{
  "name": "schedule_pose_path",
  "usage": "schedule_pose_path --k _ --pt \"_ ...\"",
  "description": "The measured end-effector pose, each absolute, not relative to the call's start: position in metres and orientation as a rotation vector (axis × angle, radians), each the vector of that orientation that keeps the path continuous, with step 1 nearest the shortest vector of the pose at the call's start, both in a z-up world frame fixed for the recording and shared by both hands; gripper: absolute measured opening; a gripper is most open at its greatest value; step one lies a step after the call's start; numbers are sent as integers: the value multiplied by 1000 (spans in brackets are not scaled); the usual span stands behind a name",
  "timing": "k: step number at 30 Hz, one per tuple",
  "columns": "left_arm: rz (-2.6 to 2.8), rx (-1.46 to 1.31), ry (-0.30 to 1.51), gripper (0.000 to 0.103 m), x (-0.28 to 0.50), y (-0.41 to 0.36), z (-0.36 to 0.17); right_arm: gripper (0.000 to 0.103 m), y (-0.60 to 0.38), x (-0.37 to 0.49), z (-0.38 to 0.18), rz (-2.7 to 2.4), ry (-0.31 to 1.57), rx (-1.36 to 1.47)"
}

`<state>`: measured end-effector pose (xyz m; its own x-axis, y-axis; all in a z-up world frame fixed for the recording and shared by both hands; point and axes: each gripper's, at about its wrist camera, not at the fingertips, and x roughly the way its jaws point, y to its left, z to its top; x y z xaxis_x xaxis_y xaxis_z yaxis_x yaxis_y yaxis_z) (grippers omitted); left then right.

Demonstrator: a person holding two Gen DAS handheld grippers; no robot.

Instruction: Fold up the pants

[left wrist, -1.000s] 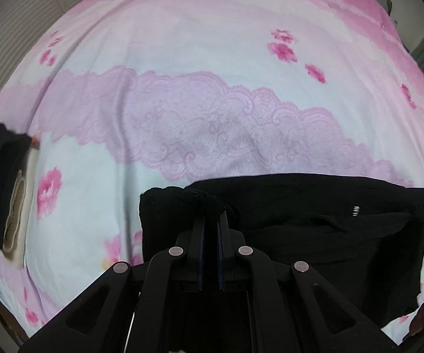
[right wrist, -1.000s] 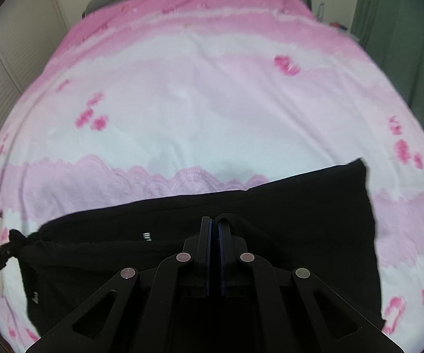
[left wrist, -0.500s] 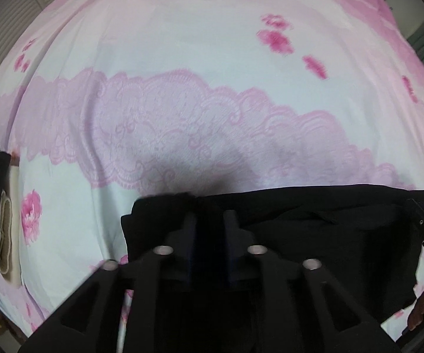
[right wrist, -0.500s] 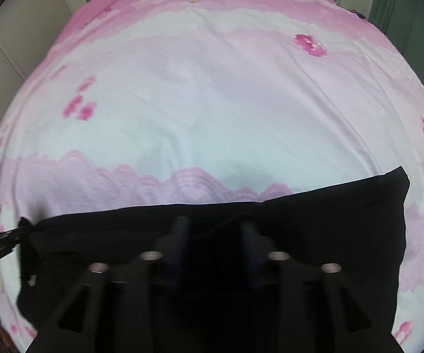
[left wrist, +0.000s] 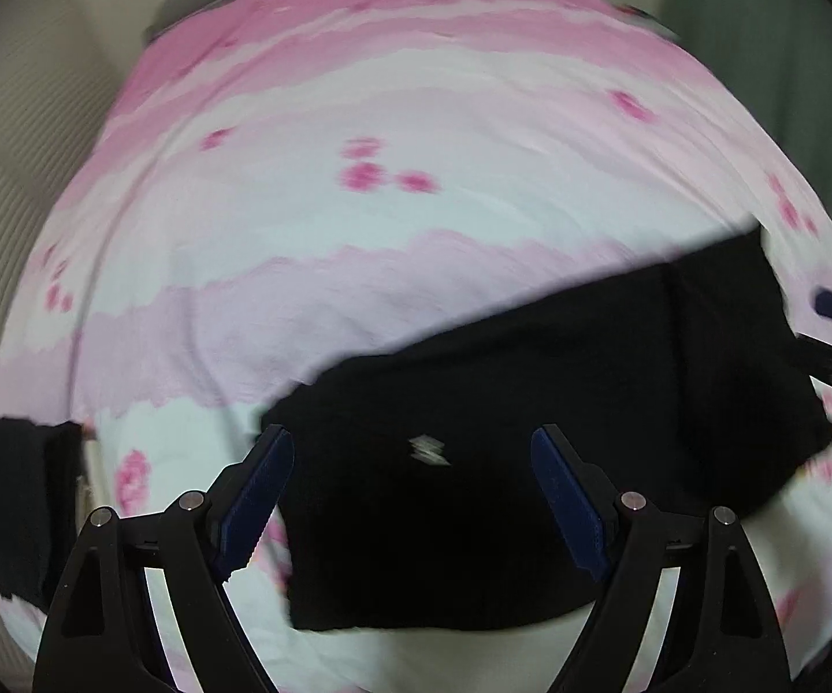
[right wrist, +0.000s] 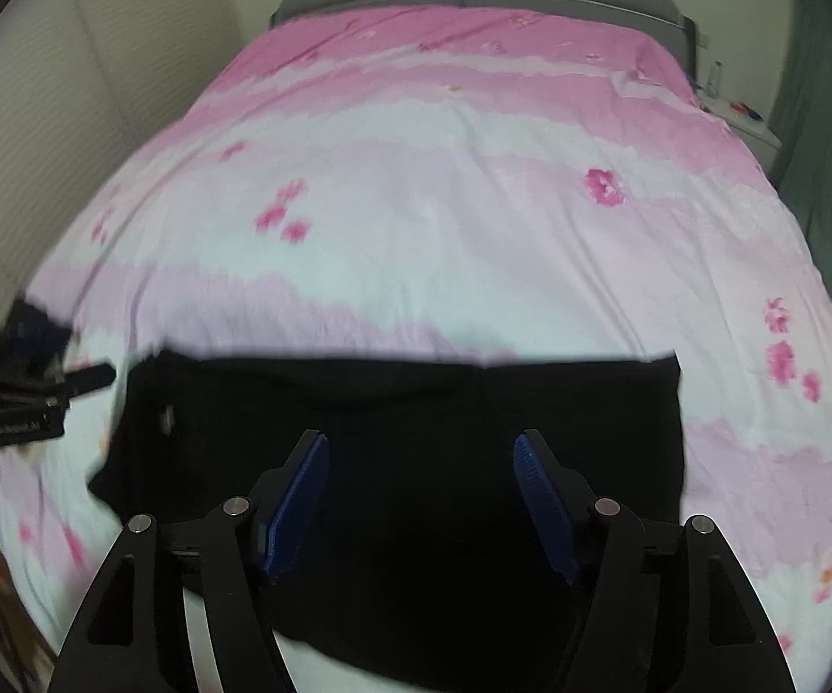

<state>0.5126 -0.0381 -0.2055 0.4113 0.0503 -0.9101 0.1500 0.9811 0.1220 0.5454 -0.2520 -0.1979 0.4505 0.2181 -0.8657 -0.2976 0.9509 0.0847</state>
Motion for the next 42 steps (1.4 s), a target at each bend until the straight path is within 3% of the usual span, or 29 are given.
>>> schedule_pose_path --k 12,15,17,18,19,20,28,33,35,36,37,42 --pt "-116 220 1270 84 494 -111 -268 65 -232 516 -281 400 1202 -290" --pt "-113 222 1267 84 492 -112 -269 45 -220 522 -310 373 1239 -382" --pt "-105 232 1263 84 491 -111 -268 44 -216 527 -329 347 1266 -437" --pt "-103 236 1262 84 492 -110 -268 31 -215 529 -334 334 1281 -454" --pt "-98 241 1260 84 492 -109 -267 8 -217 531 -339 327 1291 -465" --pt "-95 241 1256 84 492 -108 -266 4 -219 532 -338 323 1294 -469" --pt "-56 181 1244 84 500 -99 -254 4 -283 572 -246 215 1082 -378" --pt "-57 189 1232 84 500 -103 -252 4 -323 626 -236 82 1047 -415" --pt "-58 196 1227 84 499 -103 -251 22 -333 643 -244 8 1064 -428" --pt "-62 199 1223 84 499 -102 -250 52 -336 648 -246 -50 1067 -445" --pt "-68 203 1214 84 496 -99 -248 74 -338 649 -245 -115 1046 -460" --pt "-65 185 1151 84 488 -68 -231 76 -316 624 -214 -58 957 -372"
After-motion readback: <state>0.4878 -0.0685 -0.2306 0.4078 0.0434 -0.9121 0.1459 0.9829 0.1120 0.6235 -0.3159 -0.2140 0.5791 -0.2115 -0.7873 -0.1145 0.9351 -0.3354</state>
